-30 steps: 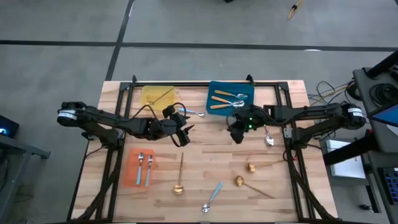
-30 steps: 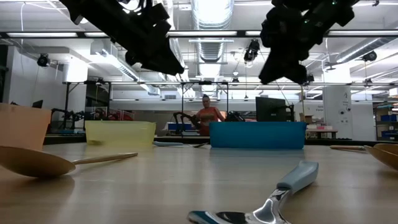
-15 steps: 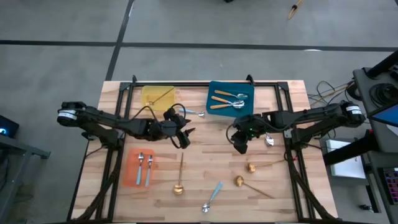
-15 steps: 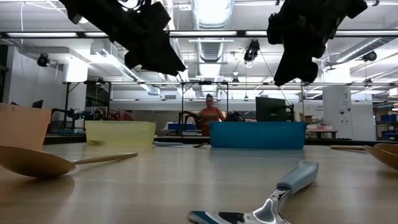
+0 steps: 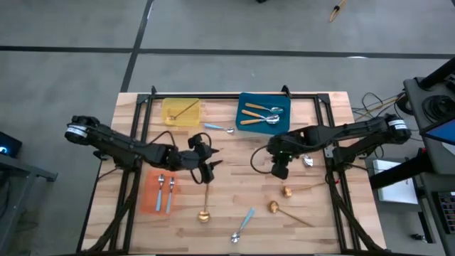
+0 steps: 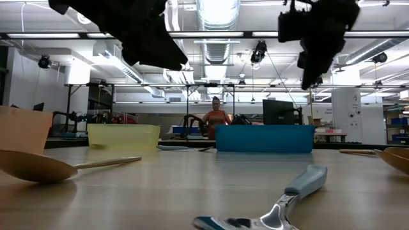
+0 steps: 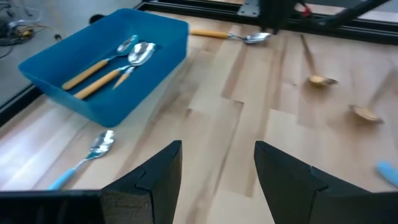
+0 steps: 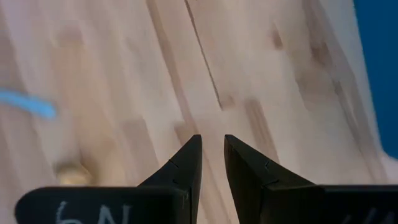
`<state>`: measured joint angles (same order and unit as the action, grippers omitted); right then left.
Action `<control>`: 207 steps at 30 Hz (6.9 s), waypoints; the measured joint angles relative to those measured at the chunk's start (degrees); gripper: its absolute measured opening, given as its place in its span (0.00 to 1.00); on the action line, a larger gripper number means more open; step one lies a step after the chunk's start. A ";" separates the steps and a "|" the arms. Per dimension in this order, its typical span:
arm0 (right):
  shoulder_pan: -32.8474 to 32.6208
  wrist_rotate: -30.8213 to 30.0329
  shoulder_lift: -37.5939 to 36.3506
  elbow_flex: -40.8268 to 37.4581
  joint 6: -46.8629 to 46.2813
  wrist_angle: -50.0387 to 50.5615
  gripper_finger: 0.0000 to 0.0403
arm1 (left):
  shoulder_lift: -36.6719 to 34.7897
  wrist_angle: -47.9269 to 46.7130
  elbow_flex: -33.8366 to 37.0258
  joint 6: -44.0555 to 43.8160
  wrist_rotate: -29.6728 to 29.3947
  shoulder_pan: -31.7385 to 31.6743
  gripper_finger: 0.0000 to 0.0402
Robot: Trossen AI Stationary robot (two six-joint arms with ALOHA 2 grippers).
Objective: Sort silverware by color (type)
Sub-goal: Put the gold spoon into the yellow bin
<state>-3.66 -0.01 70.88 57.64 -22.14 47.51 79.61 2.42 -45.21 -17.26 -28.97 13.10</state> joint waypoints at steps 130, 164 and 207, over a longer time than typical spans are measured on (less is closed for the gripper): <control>-11.75 -40.67 20.05 -13.75 43.26 -101.03 0.03 | -0.17 7.41 0.00 -0.45 -7.30 9.30 0.46; 6.28 -34.04 33.57 15.43 53.18 -85.35 0.03 | -34.57 3.88 10.01 20.85 -16.28 -1.42 0.46; 7.52 -34.29 42.92 26.34 55.22 -77.33 0.03 | -20.44 29.72 18.75 20.32 -23.09 -9.31 0.45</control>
<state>3.86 -34.30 113.80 83.99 33.08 -29.82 59.17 32.14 -26.46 3.07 -52.07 3.80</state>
